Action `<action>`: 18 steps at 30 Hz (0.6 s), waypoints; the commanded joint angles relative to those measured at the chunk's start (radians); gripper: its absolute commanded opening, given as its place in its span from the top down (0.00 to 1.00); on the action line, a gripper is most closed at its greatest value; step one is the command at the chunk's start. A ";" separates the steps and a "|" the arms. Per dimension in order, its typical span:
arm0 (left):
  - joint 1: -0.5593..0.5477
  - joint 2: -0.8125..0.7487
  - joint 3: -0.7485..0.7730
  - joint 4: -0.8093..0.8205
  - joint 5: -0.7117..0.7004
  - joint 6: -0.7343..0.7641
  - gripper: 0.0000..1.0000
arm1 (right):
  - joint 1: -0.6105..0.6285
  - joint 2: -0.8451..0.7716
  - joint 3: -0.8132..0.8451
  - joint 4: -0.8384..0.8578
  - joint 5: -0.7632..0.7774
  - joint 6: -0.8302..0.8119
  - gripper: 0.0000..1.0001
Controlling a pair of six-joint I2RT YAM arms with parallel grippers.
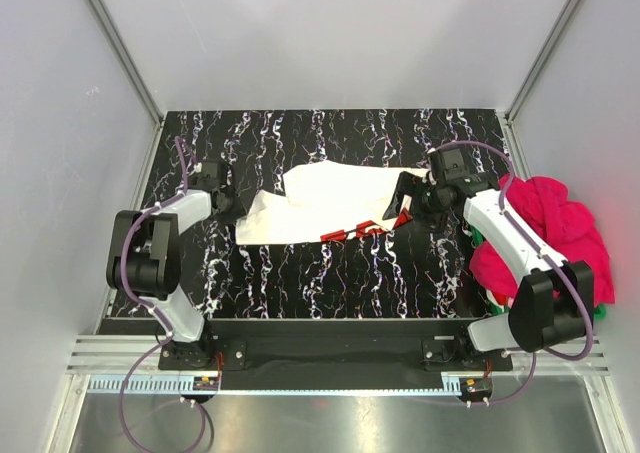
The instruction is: Fold and stack the t-shirts
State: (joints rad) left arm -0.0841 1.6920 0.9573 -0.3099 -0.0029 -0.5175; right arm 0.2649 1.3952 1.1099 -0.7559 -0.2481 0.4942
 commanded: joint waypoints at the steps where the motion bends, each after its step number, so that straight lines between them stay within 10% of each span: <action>1: 0.000 0.026 -0.003 0.049 0.024 0.007 0.68 | -0.001 0.013 0.004 0.009 -0.010 -0.022 0.00; 4: 0.000 0.025 0.014 0.040 0.029 0.010 1.00 | -0.001 0.018 0.011 0.009 -0.008 -0.020 0.00; 18: 0.001 -0.504 0.118 -0.343 -0.105 0.112 1.00 | 0.000 0.139 0.154 0.021 -0.019 -0.043 0.01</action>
State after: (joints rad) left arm -0.0860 1.2835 1.0313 -0.5461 -0.0406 -0.4656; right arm 0.2649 1.5093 1.1851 -0.7540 -0.2493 0.4690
